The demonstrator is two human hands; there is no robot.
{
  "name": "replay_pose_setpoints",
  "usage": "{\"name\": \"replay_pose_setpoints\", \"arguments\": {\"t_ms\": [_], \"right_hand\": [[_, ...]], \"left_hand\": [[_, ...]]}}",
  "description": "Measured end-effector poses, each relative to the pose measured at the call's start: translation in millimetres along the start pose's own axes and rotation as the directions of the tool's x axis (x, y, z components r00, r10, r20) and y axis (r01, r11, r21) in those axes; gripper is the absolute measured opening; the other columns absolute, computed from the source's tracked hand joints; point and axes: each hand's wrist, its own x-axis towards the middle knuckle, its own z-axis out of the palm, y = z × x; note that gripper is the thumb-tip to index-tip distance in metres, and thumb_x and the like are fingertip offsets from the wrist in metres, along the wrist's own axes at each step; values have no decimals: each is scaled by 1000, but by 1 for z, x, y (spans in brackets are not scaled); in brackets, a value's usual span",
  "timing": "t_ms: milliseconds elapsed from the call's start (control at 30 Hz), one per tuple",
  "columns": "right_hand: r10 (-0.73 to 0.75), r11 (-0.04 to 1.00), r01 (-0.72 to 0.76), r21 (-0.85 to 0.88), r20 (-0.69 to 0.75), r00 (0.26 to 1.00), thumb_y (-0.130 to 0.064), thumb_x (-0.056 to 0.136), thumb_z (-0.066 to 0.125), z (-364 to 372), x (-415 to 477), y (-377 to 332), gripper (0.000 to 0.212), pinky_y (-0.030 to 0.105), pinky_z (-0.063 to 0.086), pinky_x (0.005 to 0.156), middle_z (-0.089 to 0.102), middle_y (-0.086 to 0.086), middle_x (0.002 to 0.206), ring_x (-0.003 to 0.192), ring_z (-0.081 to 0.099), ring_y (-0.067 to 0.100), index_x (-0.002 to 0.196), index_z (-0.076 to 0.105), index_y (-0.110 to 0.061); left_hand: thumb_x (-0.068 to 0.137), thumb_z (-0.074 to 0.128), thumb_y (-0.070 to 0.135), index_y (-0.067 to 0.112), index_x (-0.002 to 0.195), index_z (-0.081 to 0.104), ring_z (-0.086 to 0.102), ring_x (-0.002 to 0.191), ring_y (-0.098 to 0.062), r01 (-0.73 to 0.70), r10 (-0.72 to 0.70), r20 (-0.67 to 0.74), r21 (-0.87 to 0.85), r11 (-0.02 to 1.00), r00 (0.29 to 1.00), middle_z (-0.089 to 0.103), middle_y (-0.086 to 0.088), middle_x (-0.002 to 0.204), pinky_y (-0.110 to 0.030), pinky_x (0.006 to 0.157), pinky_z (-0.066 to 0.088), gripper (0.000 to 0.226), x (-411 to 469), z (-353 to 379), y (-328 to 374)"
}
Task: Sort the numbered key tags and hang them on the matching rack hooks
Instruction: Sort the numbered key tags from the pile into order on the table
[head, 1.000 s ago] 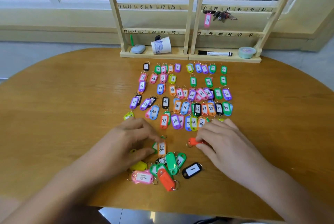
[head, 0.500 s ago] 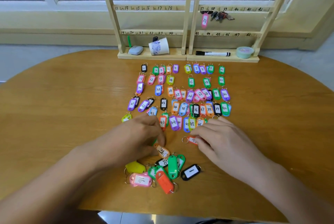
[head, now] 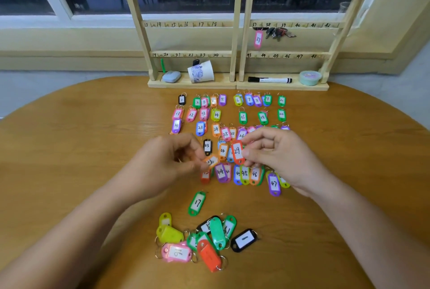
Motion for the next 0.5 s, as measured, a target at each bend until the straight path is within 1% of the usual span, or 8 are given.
{"name": "replay_pose_setpoints", "arguments": {"t_ms": [67,100,167,233,300,367,433,500], "right_hand": [[-7,999,8,41,-45,999,-2,91,80,0,3,5,23,38,57,73,77,16,86,78,76,25,112,74,-9],[-8,998,12,58,-70,998,-1,91,80,-1,3,8,24,35,57,72,77,16,87,78,75,24,112,75,-10],[-18,998,25,58,-117,993,-2,90,81,-4,3,14,25,30,58,74,78,12,89,80,75,22,112,76,-14],[-40,999,45,28,-163,986,-4,90,82,-9,2,18,26,27,59,78,79,8,91,83,75,18,111,78,-18],[-57,998,59,5,-205,977,-6,89,83,-13,2,21,26,25,59,78,79,4,91,83,73,14,109,79,-22],[-63,998,58,-26,-245,967,-8,89,84,-17,3,22,24,24,58,76,79,1,91,83,72,10,107,79,-22],[-70,997,60,-46,-280,957,-8,89,84,-20,5,23,22,22,58,75,79,-1,90,84,72,9,105,79,-21],[-80,996,65,-56,-319,945,-8,90,83,-24,8,23,19,21,58,74,79,0,89,85,75,11,104,79,-20]], "left_hand": [[88,88,25,24,94,77,72,78,-16,62,-70,-45,-155,986,997,78,0,87,-33,75,56,13,15,0,-1],[89,87,23,23,96,77,74,81,-18,86,-102,-59,-225,970,993,79,-3,89,-37,78,58,13,22,1,-3],[91,85,21,22,101,79,76,86,-19,123,-161,-87,-333,935,983,80,-6,92,-39,84,59,12,33,3,-6],[92,83,24,24,102,80,76,88,-19,147,-208,-121,-384,912,971,80,-6,94,-36,85,61,11,39,7,-9],[93,82,25,24,101,82,74,84,-13,171,-257,-156,-420,891,954,80,-5,94,-25,74,61,8,39,13,-12],[93,81,27,26,96,82,72,78,-8,180,-285,-185,-441,879,940,80,-3,91,-17,64,55,3,36,18,-14],[95,79,29,25,95,82,70,72,-5,172,-283,-199,-442,880,938,79,-3,87,-14,58,51,4,34,20,-15],[97,77,28,23,94,81,64,60,-1,160,-278,-216,-442,882,936,76,0,78,-12,51,46,8,33,21,-15]]}}
